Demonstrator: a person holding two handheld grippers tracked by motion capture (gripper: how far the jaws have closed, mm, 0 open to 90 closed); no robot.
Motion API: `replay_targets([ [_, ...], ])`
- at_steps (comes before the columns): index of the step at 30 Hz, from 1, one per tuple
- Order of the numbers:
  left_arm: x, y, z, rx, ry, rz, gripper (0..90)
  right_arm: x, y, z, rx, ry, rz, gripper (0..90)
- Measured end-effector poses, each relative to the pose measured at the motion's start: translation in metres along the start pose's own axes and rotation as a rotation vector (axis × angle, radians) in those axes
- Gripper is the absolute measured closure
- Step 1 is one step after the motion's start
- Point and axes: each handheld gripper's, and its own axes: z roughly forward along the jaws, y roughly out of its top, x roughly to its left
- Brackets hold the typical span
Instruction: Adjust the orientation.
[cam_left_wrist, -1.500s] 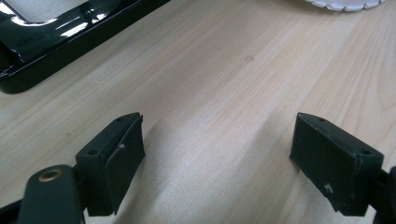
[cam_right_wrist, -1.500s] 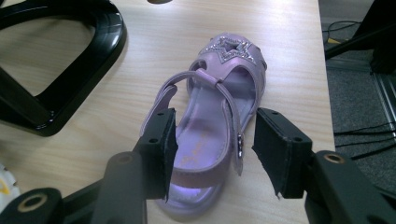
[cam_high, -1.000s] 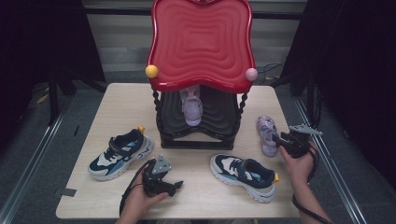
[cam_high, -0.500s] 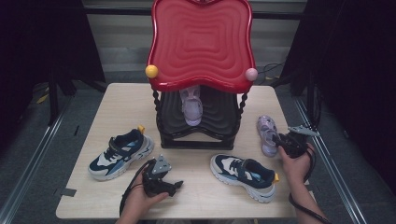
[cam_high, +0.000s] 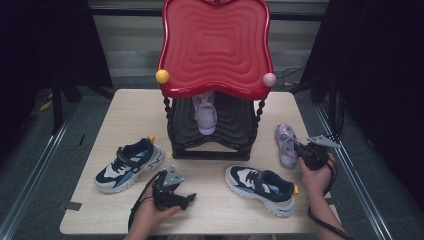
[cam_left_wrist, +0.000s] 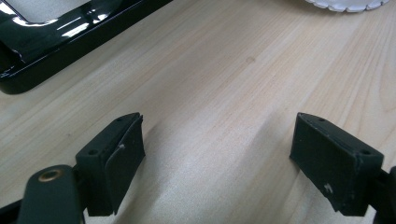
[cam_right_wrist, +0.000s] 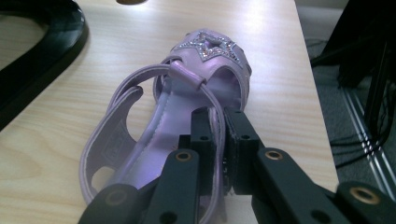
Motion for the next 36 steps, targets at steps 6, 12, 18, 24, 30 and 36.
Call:
replay_targets([
  [6, 0.0, 0.0, 0.0, 0.001, 0.0, -0.001, 16.7, 0.008, 0.009, -0.014, -0.051, 0.024, -0.035, 83.2],
  [12, 0.0, 0.0, 0.0, -0.001, -0.007, -0.008, 16.7, 0.013, 0.015, -0.029, -0.096, 0.027, -0.061, 83.2],
  [18, 0.0, 0.0, 0.0, -0.001, -0.007, -0.008, 16.7, 0.017, 0.015, -0.043, -0.15, 0.028, -0.051, 83.3],
  [24, 0.0, 0.0, 0.001, -0.003, -0.008, -0.008, 16.7, 0.02, 0.017, -0.053, -0.175, 0.037, -0.058, 83.3],
  [30, 0.0, 0.0, 0.001, -0.002, -0.008, -0.008, 16.7, 0.025, 0.022, -0.07, -0.218, 0.056, -0.067, 83.3],
  [36, 0.0, 0.0, 0.001, -0.003, -0.005, -0.008, 16.7, 0.03, 0.023, -0.085, -0.252, 0.076, -0.071, 83.3],
])
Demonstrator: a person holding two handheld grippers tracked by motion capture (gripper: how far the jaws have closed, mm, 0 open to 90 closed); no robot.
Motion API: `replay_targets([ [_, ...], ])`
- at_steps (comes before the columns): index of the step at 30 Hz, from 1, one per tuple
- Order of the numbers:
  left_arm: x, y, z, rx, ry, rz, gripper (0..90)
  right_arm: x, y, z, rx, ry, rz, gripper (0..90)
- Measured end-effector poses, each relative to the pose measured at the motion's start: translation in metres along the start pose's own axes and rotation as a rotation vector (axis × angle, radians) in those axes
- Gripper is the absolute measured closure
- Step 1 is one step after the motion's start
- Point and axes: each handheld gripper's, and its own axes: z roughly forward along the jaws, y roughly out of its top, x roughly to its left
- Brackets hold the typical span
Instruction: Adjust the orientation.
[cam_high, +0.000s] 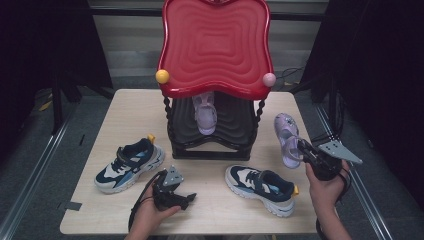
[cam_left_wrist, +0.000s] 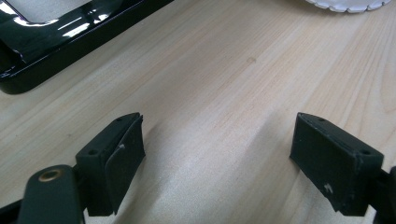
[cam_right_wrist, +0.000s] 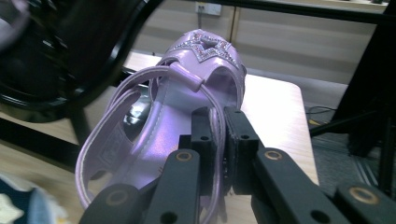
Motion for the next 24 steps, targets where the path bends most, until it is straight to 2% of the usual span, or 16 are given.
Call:
replay_targets([
  [1, 0.0, 0.0, 0.0, 0.0, 0.0, -0.001, 16.7, 0.002, 0.002, -0.006, -0.013, 0.021, 0.002, 83.3],
  [8, 0.0, 0.0, 0.0, 0.0, 0.0, 0.0, 16.7, 0.009, 0.009, -0.023, -0.027, 0.046, -0.016, 83.3],
  [10, 0.0, 0.0, 0.0, 0.0, 0.0, -0.001, 16.7, 0.012, 0.012, -0.032, -0.033, 0.059, -0.035, 83.3],
  [24, 0.0, 0.0, 0.0, -0.001, -0.002, -0.001, 16.7, 0.032, 0.011, -0.061, -0.029, 0.124, -0.076, 83.3],
])
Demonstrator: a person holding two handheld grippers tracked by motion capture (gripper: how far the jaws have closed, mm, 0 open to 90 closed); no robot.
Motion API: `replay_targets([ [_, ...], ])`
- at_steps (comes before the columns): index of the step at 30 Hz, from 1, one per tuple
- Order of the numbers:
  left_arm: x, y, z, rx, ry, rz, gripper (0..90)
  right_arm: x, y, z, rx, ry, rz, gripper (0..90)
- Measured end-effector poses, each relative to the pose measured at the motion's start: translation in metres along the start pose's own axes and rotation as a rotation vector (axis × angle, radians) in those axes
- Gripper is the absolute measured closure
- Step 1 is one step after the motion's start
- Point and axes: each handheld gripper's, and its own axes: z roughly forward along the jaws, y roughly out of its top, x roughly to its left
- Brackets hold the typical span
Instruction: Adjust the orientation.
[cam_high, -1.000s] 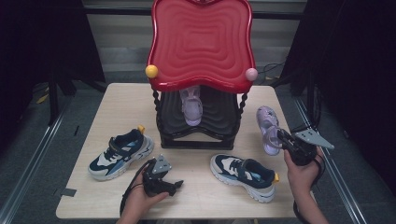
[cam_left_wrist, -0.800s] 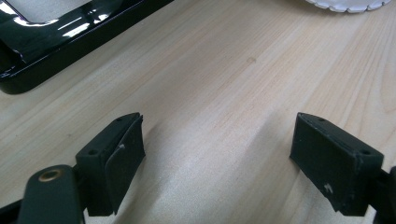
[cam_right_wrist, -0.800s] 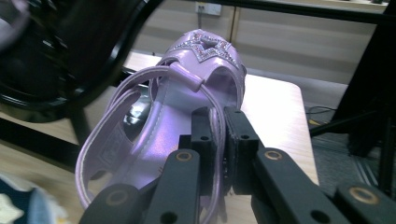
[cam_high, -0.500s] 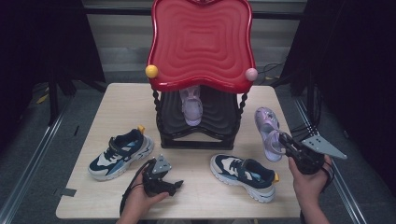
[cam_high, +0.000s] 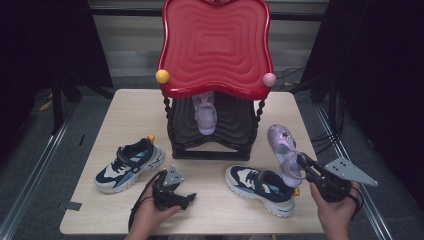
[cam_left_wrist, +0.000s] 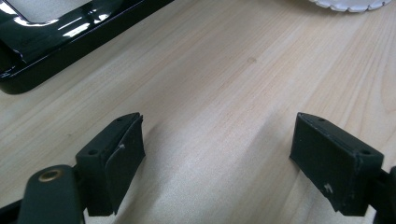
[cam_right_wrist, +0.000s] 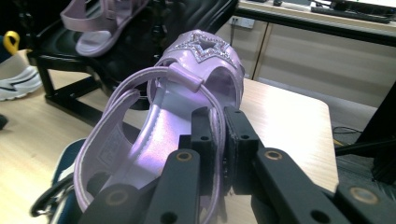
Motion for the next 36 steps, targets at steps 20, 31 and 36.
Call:
replay_targets([
  [20, 0.0, 0.0, 0.0, 0.0, -0.001, -0.002, 16.7, 0.039, 0.016, -0.004, -0.031, 0.105, -0.055, 83.3],
  [31, 0.001, 0.001, 0.001, 0.003, 0.004, 0.0, 16.6, 0.058, 0.026, 0.005, -0.039, 0.129, -0.072, 83.3],
  [36, 0.001, 0.001, 0.001, 0.001, 0.003, -0.001, 16.5, 0.064, 0.031, 0.013, -0.042, 0.139, -0.074, 83.3],
])
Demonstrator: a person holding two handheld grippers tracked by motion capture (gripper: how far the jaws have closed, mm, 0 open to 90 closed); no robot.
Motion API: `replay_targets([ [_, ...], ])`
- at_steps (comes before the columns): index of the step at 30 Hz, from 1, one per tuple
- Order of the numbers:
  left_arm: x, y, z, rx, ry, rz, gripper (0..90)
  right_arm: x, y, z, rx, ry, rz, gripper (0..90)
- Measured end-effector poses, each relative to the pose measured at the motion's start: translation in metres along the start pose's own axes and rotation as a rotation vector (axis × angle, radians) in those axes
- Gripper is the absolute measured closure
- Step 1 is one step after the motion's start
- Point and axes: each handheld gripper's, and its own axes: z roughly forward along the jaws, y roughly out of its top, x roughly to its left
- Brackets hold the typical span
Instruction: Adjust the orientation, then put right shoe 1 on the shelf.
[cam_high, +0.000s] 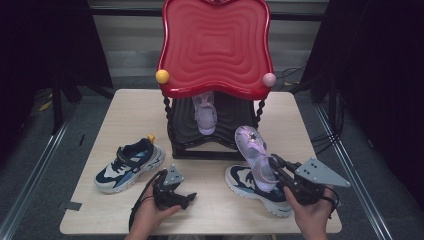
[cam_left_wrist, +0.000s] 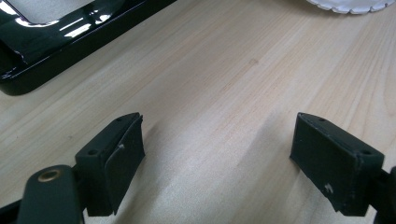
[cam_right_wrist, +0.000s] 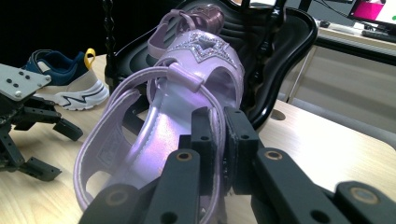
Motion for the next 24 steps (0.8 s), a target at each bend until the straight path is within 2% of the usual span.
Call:
replay_targets([
  [10, 0.0, 0.0, 0.0, 0.0, 0.0, 0.001, 16.4, 0.004, 0.01, 0.017, 0.008, -0.019, -0.002, 83.3],
  [14, 0.0, 0.0, 0.001, -0.006, -0.003, -0.007, 16.3, 0.003, 0.014, 0.023, 0.006, -0.03, 0.016, 83.3],
  [24, 0.001, 0.001, 0.001, 0.004, 0.0, 0.005, 16.0, 0.009, 0.025, 0.044, 0.004, -0.07, 0.06, 83.3],
])
